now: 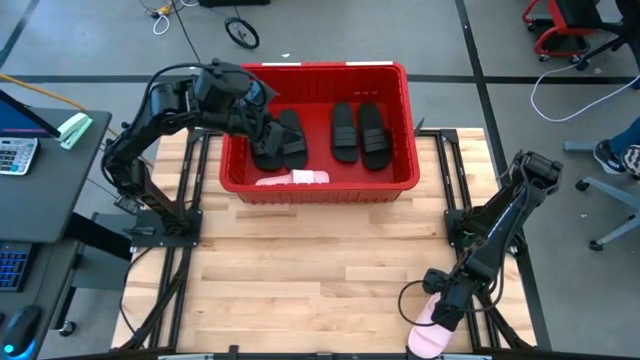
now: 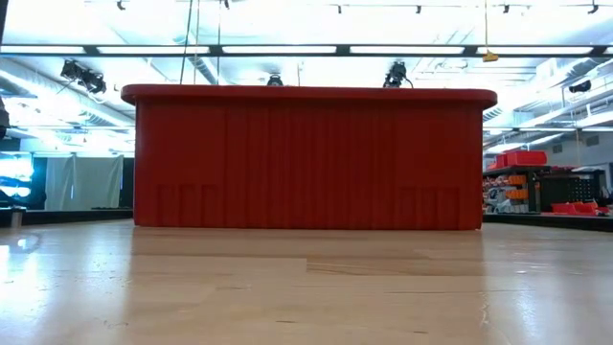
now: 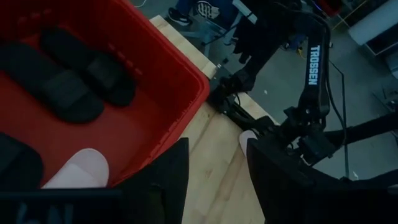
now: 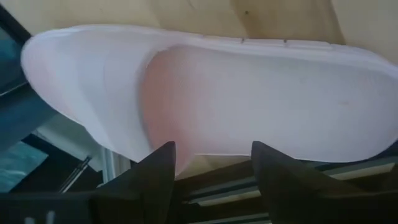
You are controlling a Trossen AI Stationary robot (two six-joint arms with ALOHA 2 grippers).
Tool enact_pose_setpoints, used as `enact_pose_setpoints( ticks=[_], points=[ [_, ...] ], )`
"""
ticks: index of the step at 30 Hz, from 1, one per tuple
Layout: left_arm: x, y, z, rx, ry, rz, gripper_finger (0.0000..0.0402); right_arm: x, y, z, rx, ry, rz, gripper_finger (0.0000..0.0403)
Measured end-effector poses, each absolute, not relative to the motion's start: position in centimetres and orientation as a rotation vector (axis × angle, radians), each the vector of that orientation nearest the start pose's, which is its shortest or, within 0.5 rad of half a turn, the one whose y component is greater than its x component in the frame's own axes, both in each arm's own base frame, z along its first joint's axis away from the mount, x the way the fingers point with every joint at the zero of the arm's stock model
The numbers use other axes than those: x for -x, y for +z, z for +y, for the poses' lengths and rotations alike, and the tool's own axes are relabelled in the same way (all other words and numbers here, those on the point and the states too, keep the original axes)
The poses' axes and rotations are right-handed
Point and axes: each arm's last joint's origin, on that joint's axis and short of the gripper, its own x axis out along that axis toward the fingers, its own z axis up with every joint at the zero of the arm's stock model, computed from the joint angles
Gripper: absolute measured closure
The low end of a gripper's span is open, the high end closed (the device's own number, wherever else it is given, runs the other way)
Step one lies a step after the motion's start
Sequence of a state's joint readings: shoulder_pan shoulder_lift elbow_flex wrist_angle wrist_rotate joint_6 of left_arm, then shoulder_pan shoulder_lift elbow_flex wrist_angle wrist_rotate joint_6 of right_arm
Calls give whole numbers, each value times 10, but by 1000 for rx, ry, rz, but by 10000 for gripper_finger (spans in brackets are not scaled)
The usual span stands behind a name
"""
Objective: Pick and place slides into bin
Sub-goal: Put the pink slide into the red bin
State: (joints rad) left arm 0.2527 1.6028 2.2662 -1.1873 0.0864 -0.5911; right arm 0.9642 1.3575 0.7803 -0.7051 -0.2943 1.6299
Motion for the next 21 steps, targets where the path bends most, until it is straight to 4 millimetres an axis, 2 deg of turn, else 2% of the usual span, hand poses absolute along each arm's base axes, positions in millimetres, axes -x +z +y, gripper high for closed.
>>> enact_pose_setpoints(
  ticks=[6, 10, 15, 21],
  points=[
    [-260, 517, 65, 664, 311, 455, 237, -125, 196, 193, -852, -180, 1623, 186],
    [-260, 517, 65, 665, 311, 456, 237, -131, 201, 200, -912, -90, 1554, 186],
    [-260, 517, 65, 665, 311, 457, 239, -126, 197, 193, -889, -203, 1590, 186],
    [-260, 516, 64, 666, 313, 465, 239, -131, 196, 201, -969, -113, 1549, 186]
  ],
)
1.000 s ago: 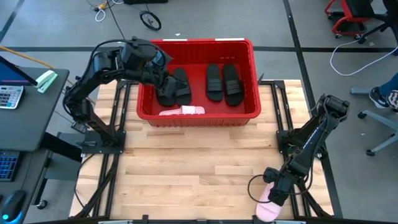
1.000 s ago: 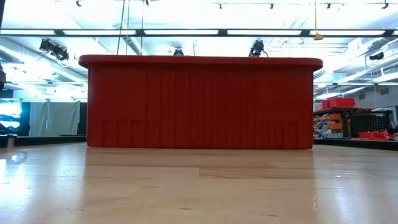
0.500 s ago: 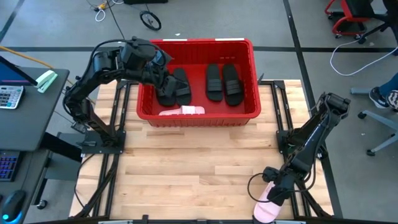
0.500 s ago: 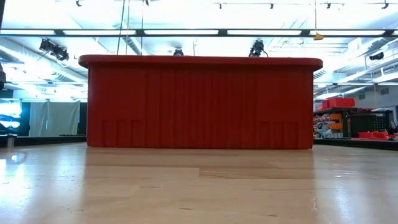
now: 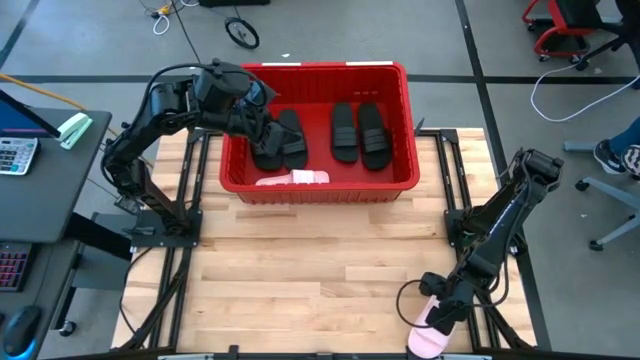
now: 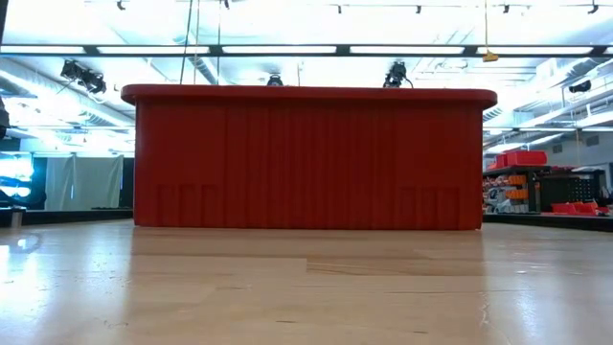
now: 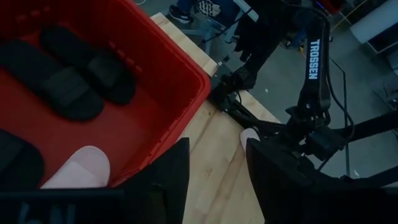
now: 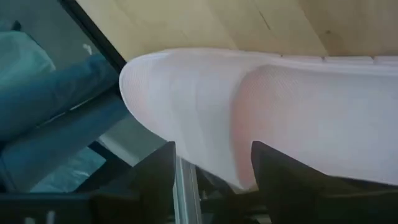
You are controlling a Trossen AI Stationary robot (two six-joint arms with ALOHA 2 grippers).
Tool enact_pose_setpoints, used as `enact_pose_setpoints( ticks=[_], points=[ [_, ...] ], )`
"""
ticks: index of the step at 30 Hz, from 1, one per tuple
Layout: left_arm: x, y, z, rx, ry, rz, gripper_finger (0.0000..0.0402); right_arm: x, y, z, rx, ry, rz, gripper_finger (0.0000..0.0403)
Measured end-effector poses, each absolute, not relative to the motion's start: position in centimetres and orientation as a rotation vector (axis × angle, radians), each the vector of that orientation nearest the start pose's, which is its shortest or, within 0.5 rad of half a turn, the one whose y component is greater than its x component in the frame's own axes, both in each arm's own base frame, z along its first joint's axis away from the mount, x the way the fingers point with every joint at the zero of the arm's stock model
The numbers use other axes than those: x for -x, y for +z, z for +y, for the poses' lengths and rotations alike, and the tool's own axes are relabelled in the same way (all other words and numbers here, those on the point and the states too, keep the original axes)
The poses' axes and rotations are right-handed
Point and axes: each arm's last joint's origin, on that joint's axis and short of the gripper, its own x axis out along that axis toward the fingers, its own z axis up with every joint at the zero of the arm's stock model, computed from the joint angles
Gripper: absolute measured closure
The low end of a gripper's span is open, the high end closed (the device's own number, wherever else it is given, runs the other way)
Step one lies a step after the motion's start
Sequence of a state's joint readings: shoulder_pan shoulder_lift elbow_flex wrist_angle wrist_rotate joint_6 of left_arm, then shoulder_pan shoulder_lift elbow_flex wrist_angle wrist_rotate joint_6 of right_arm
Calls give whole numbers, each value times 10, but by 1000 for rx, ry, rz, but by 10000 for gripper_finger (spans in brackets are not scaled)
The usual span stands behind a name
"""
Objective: Pick and place slides into bin
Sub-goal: Put the pink slide into the red bin
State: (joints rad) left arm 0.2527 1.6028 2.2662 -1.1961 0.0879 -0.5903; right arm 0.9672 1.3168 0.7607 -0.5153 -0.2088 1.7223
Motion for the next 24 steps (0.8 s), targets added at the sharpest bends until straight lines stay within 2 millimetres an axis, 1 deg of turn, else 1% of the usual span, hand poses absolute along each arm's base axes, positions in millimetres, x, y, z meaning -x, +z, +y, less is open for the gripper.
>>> enact_pose_setpoints(
  ticks=[8, 13, 15, 17, 19, 21, 24],
  points=[
    [-260, 517, 62, 663, 305, 467, 241, -127, 176, 196, -1042, -168, 1538, 187],
    [-261, 516, 59, 659, 291, 472, 241, -130, 172, 201, -1129, -44, 1487, 198],
    [-262, 516, 58, 658, 288, 473, 241, -131, 172, 201, -1143, -25, 1474, 209],
    [-262, 516, 57, 656, 285, 474, 241, -131, 171, 201, -1140, -33, 1474, 225],
    [-262, 516, 57, 656, 285, 474, 242, -131, 170, 200, -1136, -43, 1466, 250],
    [-262, 516, 57, 656, 285, 473, 244, -131, 170, 200, -1135, -52, 1446, 284],
    [-262, 516, 57, 656, 285, 473, 246, -132, 170, 199, -1126, -51, 1416, 347]
  ],
)
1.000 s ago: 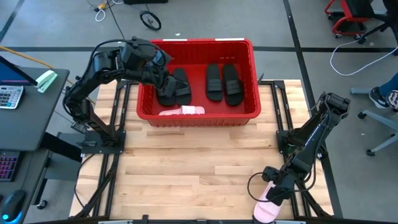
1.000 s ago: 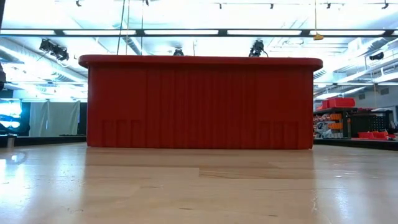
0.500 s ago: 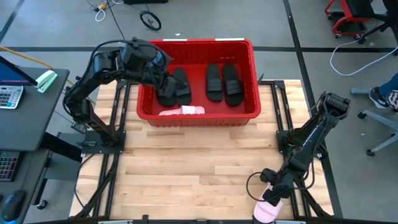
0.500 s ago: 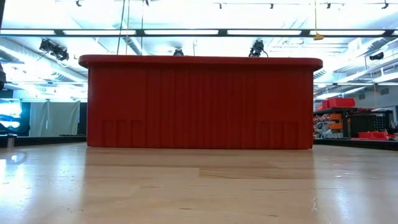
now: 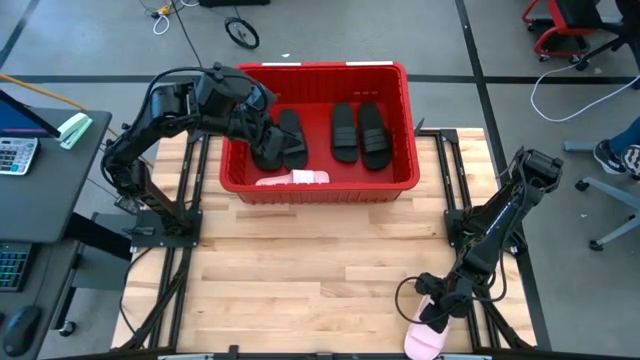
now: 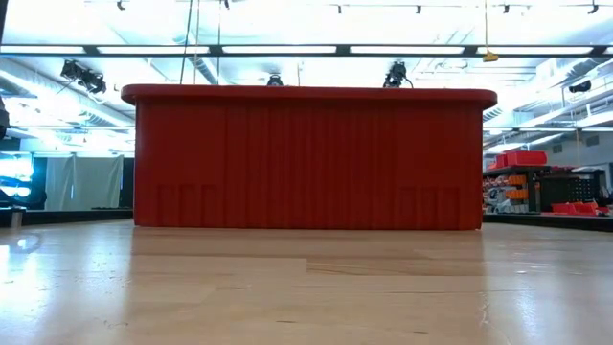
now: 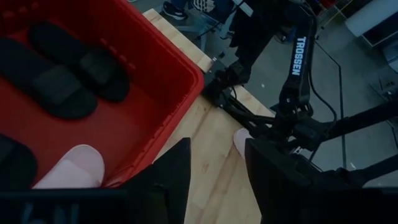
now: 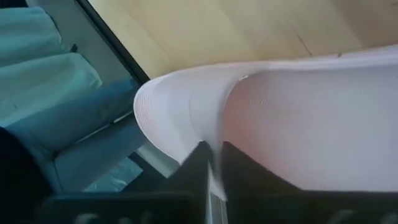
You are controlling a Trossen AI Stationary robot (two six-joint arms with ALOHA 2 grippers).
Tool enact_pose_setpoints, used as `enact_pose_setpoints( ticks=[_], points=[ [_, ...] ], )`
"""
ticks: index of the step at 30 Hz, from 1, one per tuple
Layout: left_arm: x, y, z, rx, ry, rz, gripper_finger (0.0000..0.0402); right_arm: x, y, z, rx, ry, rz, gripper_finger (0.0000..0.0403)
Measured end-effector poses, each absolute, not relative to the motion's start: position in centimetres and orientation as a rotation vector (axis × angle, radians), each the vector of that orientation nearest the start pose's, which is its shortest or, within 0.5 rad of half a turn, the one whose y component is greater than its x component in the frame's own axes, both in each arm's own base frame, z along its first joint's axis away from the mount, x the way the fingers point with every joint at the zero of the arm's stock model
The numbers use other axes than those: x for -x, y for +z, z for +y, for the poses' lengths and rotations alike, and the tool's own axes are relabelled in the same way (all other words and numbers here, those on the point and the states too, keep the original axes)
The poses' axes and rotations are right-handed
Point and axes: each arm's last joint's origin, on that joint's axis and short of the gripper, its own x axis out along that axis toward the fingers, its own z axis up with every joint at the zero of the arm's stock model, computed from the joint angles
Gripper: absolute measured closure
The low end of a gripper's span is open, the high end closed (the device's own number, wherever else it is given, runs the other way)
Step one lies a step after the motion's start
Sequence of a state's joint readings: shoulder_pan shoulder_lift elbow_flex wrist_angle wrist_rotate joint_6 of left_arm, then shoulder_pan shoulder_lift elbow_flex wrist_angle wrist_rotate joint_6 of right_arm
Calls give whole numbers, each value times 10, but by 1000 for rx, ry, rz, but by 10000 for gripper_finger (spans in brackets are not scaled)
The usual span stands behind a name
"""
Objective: Pick and place slides into bin
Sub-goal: Put the pink slide into the red bin
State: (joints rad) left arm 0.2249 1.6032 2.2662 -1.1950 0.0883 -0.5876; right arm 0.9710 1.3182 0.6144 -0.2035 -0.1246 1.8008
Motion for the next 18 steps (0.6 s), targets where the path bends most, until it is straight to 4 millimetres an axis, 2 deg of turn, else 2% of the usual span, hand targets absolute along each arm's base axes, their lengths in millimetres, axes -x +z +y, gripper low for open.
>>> enact_pose_setpoints(
  ticks=[2, 6, 9, 11, 14, 18],
  points=[
    [-262, 516, 57, 655, 285, 473, 245, -132, 170, 199, -1124, -51, 1403, 384],
    [-262, 517, 57, 636, 280, 475, 245, -135, 174, 202, -1175, -28, 1362, 387],
    [-262, 517, 57, 647, 284, 472, 248, -144, 185, 208, -1276, 19, 1202, 395],
    [-262, 517, 57, 658, 287, 471, 251, -155, 198, 212, -1353, 82, 1022, 395],
    [-262, 517, 57, 658, 287, 470, 255, -175, 229, 210, -1411, 159, 692, 396],
    [-262, 517, 57, 657, 285, 462, 257, -203, 278, 185, -1317, 145, 349, 397]
  ],
)
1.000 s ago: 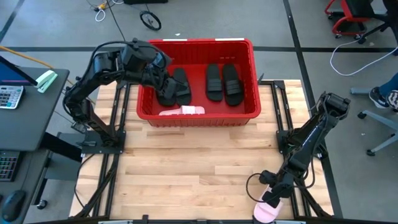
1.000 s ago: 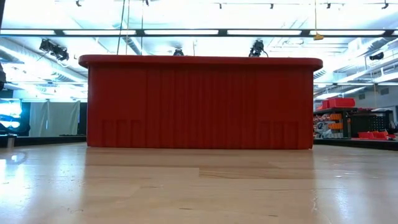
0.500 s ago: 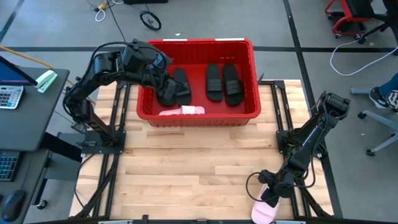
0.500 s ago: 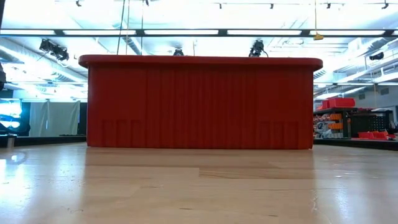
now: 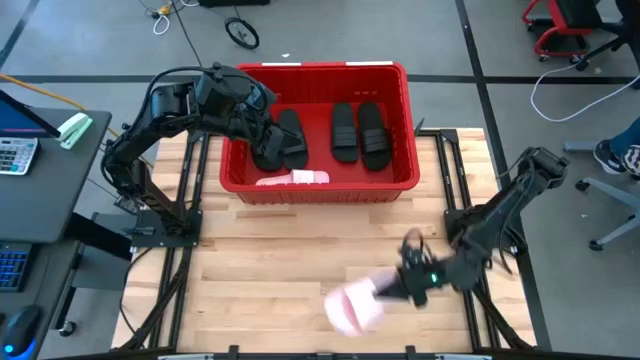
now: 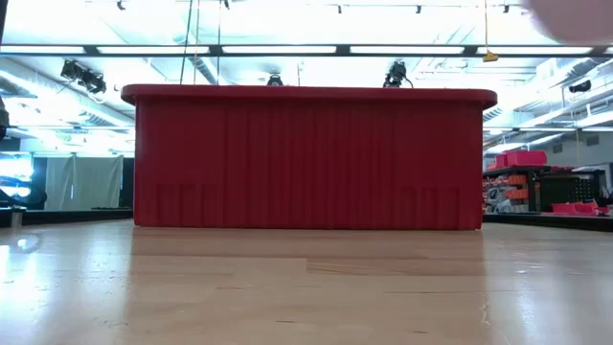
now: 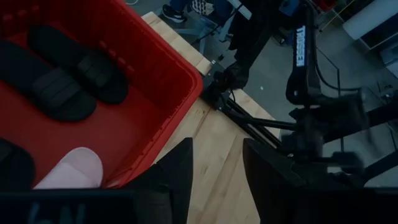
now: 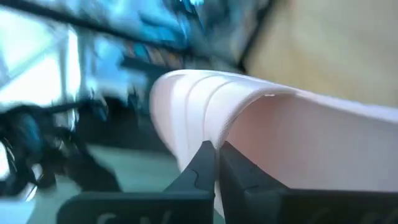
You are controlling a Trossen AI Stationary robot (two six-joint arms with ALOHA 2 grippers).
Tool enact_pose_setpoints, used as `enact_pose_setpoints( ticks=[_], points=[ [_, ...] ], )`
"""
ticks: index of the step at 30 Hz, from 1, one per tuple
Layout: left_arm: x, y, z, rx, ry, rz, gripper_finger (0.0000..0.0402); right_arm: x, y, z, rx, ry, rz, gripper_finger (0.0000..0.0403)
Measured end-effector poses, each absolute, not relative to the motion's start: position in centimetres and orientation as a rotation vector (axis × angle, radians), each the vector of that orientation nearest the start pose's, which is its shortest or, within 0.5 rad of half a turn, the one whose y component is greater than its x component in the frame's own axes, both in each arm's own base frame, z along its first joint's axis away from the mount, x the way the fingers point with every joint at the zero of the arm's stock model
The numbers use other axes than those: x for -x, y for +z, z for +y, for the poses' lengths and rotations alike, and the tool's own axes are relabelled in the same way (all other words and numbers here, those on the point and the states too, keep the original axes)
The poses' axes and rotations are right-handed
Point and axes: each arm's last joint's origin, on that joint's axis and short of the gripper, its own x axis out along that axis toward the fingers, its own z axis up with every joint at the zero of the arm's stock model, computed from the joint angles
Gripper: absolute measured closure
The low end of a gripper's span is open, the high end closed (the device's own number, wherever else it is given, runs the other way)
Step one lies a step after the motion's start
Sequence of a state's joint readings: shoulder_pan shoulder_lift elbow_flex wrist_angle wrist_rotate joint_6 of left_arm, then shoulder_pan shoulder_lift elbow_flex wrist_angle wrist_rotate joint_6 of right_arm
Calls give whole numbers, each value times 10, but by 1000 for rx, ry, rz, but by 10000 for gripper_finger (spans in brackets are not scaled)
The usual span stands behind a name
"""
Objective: Pick and place slides into bin
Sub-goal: Put the pink slide into the red bin
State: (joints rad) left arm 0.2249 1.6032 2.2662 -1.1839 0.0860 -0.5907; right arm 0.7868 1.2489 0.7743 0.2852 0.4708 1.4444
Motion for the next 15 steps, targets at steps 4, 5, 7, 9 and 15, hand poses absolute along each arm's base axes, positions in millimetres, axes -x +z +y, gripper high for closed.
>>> enact_pose_setpoints(
  ticks=[4, 5, 7, 9, 15],
  points=[
    [-263, 519, 58, 654, 280, 444, 254, -228, 330, 133, -1125, 48, 100, 398],
    [-263, 519, 58, 654, 279, 441, 253, -233, 343, 119, -1077, 5, 62, 398],
    [-264, 520, 58, 647, 275, 435, 251, -238, 368, 87, -982, -92, 23, 398],
    [-264, 521, 58, 626, 268, 429, 252, -239, 391, 56, -876, -195, 15, 398],
    [-266, 525, 59, 562, 243, 378, 262, -238, 428, -32, -751, -453, -2, 399]
  ],
)
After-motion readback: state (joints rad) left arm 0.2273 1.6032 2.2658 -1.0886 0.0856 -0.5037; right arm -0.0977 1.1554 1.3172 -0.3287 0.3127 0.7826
